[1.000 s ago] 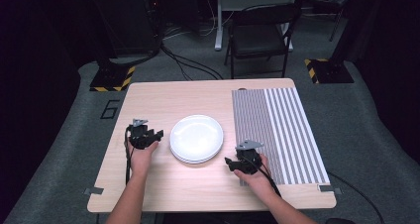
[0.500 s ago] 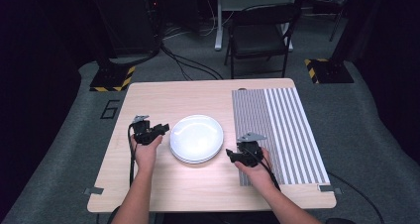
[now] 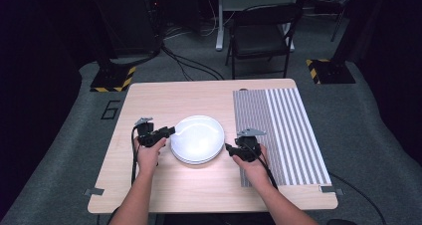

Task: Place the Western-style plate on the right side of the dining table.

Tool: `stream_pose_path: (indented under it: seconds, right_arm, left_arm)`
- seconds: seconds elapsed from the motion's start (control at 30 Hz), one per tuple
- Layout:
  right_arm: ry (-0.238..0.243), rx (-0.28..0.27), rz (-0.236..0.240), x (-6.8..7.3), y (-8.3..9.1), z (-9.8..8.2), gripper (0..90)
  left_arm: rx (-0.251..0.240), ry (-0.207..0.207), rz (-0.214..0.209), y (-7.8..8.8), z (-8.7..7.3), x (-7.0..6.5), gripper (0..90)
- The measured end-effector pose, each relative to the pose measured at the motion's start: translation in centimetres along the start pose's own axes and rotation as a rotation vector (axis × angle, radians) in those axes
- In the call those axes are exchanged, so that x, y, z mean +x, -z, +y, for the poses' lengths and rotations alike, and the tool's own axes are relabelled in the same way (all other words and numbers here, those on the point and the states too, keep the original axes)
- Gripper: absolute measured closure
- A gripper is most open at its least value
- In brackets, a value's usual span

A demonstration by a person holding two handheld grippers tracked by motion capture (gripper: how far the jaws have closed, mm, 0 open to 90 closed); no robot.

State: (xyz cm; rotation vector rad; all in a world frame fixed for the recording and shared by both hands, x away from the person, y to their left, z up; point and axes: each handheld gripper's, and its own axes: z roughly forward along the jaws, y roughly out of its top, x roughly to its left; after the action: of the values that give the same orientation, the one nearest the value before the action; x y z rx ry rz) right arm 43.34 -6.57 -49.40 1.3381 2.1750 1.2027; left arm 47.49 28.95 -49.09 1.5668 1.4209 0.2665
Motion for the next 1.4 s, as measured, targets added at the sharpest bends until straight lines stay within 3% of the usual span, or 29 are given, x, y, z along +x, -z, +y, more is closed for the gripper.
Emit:
stream_pose_path:
  seconds: [0.13,0.27,0.37,0.5,0.93,1.03,1.4]
  right_arm:
    - [-0.012,-0.007,-0.007,0.1,-0.2,0.2,53.2]
    - [-0.021,-0.012,-0.006,0.0,-0.4,0.4,56.2]
    - [-0.067,-0.017,0.018,-0.3,-0.9,0.7,60.7]
    - [-0.097,-0.011,0.025,-0.4,-1.5,1.0,63.7]
    - [-0.176,-0.012,0.048,-0.2,-2.8,1.6,64.1]
    - [-0.177,-0.008,0.046,-0.3,-2.9,1.5,63.5]
    - [-0.199,-0.006,0.044,-0.7,-3.1,1.4,61.0]
  left_arm:
    - [0.004,0.049,-0.018,0.0,-0.1,0.4,58.3]
    - [0.016,0.06,-0.015,0.0,-0.1,0.5,59.1]
    - [0.017,0.103,-0.024,-0.3,-0.3,0.7,64.2]
    - [0.045,0.117,-0.029,-0.4,-0.5,1.1,67.5]
    - [0.066,0.134,-0.038,-0.8,-0.8,1.2,69.4]
    - [0.068,0.15,-0.043,-0.7,-0.8,1.3,69.2]
    - [0.078,0.147,-0.05,-1.1,-0.9,1.1,70.0]
